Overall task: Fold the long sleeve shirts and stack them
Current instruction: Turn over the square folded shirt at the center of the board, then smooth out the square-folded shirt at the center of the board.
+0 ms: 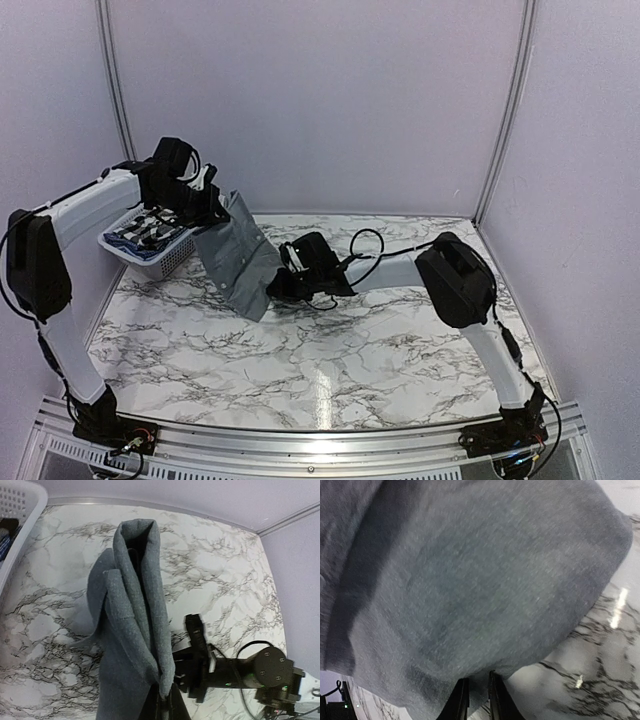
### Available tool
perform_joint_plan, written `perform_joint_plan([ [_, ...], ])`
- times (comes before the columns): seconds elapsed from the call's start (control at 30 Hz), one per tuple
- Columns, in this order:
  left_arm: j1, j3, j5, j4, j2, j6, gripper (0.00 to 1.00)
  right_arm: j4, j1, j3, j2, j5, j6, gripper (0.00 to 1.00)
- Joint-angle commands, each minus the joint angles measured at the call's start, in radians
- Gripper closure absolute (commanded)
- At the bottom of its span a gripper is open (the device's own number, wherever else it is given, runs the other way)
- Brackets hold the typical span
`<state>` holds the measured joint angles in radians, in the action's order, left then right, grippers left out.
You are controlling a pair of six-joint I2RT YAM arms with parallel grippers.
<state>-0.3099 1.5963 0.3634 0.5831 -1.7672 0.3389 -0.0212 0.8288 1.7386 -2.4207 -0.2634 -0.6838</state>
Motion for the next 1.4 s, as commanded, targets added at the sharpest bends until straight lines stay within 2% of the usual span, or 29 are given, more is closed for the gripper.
perform_joint_plan([
  [0.0,-0.112,0.159,0.038,0.0,-0.036,0.104,1.0,0.035,0.0,0.058,-0.037,-0.115,-0.002,0.79],
  [0.07,-0.194,0.239,-0.009,0.001,-0.111,0.167,1.0,-0.055,-0.036,-0.1,0.077,-0.128,0.015,0.68],
  [0.13,-0.272,0.308,-0.073,0.0,-0.193,0.246,1.0,-0.083,-0.106,-0.295,0.225,-0.137,0.028,0.63],
  [0.2,-0.359,0.383,-0.125,-0.007,-0.297,0.312,1.0,-0.125,-0.19,-0.533,0.418,-0.108,0.031,0.59],
  [0.27,-0.438,0.482,-0.155,-0.007,-0.425,0.358,0.98,-0.098,-0.271,-0.722,0.639,-0.049,0.057,0.53],
  [0.3,-0.472,0.545,-0.155,-0.013,-0.499,0.381,0.85,-0.063,-0.304,-0.788,0.718,-0.018,0.073,0.51],
  [0.37,-0.536,0.701,-0.142,-0.012,-0.65,0.392,0.74,0.032,-0.346,-0.865,0.85,0.066,0.105,0.48],
  [0.43,-0.576,0.855,-0.142,-0.016,-0.776,0.409,0.54,0.126,-0.358,-0.909,0.949,0.157,0.117,0.45],
  [0.5,-0.595,0.946,-0.142,-0.029,-0.84,0.425,0.4,0.18,-0.362,-0.94,1.019,0.224,0.116,0.41],
  [0.53,-0.601,0.944,-0.146,-0.051,-0.839,0.428,0.33,0.19,-0.364,-0.956,1.043,0.236,0.116,0.4],
  [0.67,-0.602,0.828,-0.182,-0.15,-0.73,0.393,0.25,0.192,-0.366,-0.973,1.048,0.231,0.118,0.38],
  [0.83,-0.558,0.596,-0.299,-0.15,-0.527,0.313,0.24,0.159,-0.366,-0.946,0.977,0.193,0.104,0.38],
  [1.03,-0.406,0.238,-0.261,-0.15,-0.346,0.231,0.25,0.095,-0.396,-0.901,0.841,0.163,0.102,0.38],
  [1.17,-0.333,0.104,-0.213,-0.151,-0.316,0.147,0.21,0.062,-0.414,-0.859,0.745,0.146,0.107,0.39],
  [1.37,-0.306,0.07,-0.138,-0.182,-0.372,0.087,0.15,0.032,-0.432,-0.79,0.622,0.114,0.104,0.4],
])
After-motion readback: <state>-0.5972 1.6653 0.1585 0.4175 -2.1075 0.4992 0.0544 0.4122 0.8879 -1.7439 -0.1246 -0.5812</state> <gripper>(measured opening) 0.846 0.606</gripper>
